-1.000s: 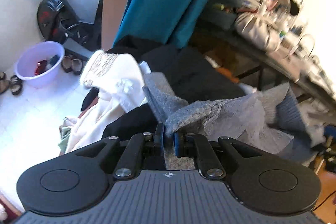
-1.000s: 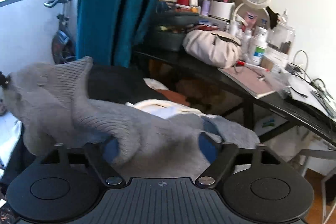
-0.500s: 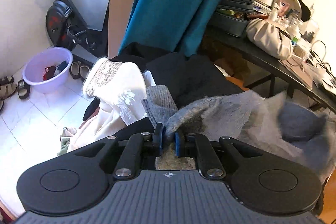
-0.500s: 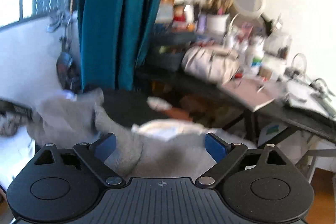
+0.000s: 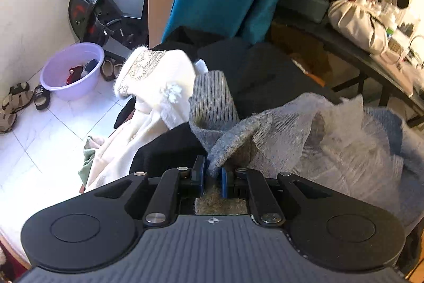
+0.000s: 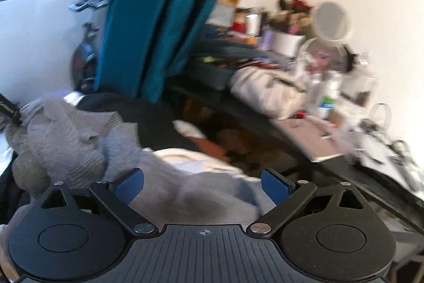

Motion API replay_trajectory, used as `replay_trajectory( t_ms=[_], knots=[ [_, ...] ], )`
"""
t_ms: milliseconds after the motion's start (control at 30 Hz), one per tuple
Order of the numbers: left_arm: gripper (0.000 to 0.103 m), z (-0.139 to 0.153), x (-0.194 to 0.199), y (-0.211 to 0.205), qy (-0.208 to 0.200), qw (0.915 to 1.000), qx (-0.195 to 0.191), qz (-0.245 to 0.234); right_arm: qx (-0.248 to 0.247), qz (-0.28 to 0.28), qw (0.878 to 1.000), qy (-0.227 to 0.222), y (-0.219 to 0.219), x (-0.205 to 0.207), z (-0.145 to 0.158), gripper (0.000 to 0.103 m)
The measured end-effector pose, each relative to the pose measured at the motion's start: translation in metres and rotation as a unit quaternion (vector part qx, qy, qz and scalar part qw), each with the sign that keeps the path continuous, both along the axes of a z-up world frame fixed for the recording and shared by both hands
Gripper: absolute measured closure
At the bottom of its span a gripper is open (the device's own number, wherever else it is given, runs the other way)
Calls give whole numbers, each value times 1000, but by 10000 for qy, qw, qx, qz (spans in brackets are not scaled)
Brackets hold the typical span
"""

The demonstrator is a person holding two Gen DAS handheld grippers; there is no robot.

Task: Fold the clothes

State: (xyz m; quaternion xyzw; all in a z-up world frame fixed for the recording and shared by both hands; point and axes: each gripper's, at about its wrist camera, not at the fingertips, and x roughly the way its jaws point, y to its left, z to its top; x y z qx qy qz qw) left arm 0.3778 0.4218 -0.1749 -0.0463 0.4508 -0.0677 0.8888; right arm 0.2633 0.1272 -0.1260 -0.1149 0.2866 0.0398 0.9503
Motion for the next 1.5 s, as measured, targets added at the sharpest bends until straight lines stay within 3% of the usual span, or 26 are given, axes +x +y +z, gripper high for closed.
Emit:
replay_trajectory(
  t_ms=[133, 200, 267, 300, 367, 433, 467, 500, 533, 567, 633, 700, 767, 900, 967, 1033, 1100, 1200, 1367, 1433, 1500],
  knots=[
    [91, -5, -5, -3, 82, 9999, 47, 135, 386, 461, 9971, 459, 2, 18, -14, 10],
    [91, -6, -8, -3, 151, 9996, 22, 250, 568, 662, 9935, 735, 2, 26, -22, 20],
    [91, -4, -12, -3, 169, 9992, -11, 353, 1069, 801, 9841, 1169, -2, 33, -26, 21],
    [91, -3, -14, -4, 164, 9991, -24, 399, 1365, 882, 9763, 1428, -5, 37, -28, 26],
    [93, 2, -18, -5, 117, 9986, -87, 499, 1595, 1100, 9650, 1769, -5, 38, -33, 45],
    [96, 15, -22, -4, -49, 9967, -427, 683, 1397, 1277, 9659, 1769, -3, 34, -30, 74],
    [98, 23, -24, -2, -136, 9943, -680, 809, 1307, 1302, 9687, 1661, -5, 33, -24, 83],
    [98, 36, -25, 4, -299, 9874, -1201, 986, 1215, 1326, 9713, 1553, -7, 32, -18, 90],
    [99, 49, -27, 9, -465, 9777, -1698, 1147, 1124, 1350, 9738, 1445, -8, 31, -12, 92],
    [99, 65, -27, 8, -687, 9728, -1907, 1122, 1281, 1192, 9773, 1198, -18, 34, 0, 92],
    [99, 111, -26, -7, -1311, 9688, -1935, 827, 1732, 739, 9808, 513, -45, 46, 38, 93],
    [99, 157, -25, -22, -1929, 9601, -1953, 528, 1701, 526, 9830, -441, -65, 52, 91, 93],
    [99, 202, -28, -38, -2561, 9454, -1995, 281, 1593, 319, 9792, -1214, -80, 54, 144, 94],
    [99, 287, -58, -68, -3956, 8958, -2027, -16, 2260, 146, 9478, -2244, -118, 35, 223, 93],
    [99, 316, -80, -83, -4639, 8632, -1982, -187, 2671, 172, 9277, -2602, -138, 17, 249, 93],
    [99, 334, -103, -98, -5097, 8391, -1874, -315, 3100, 310, 9040, -2927, -158, -5, 270, 93],
    [99, 344, -117, -107, -5210, 8258, -2116, -434, 3246, 384, 8887, -3216, -169, -28, 282, 93],
    [99, 352, -128, -115, -5226, 8140, -2435, -706, 3087, 286, 8861, -3446, -176, -62, 293, 93],
    [99, 349, -130, -117, -5148, 8082, -2530, -1337, 2791, -265, 8919, -3548, -176, -118, 292, 93],
    [99, 342, -134, -118, -5046, 8087, -2582, -1569, 2841, -582, 8881, -3565, -173, -146, 287, 93],
    [99, 333, -138, -119, -4781, 8146, -2777, -1753, 2693, -833, 8927, -3516, -165, -169, 281, 93]
  ],
)
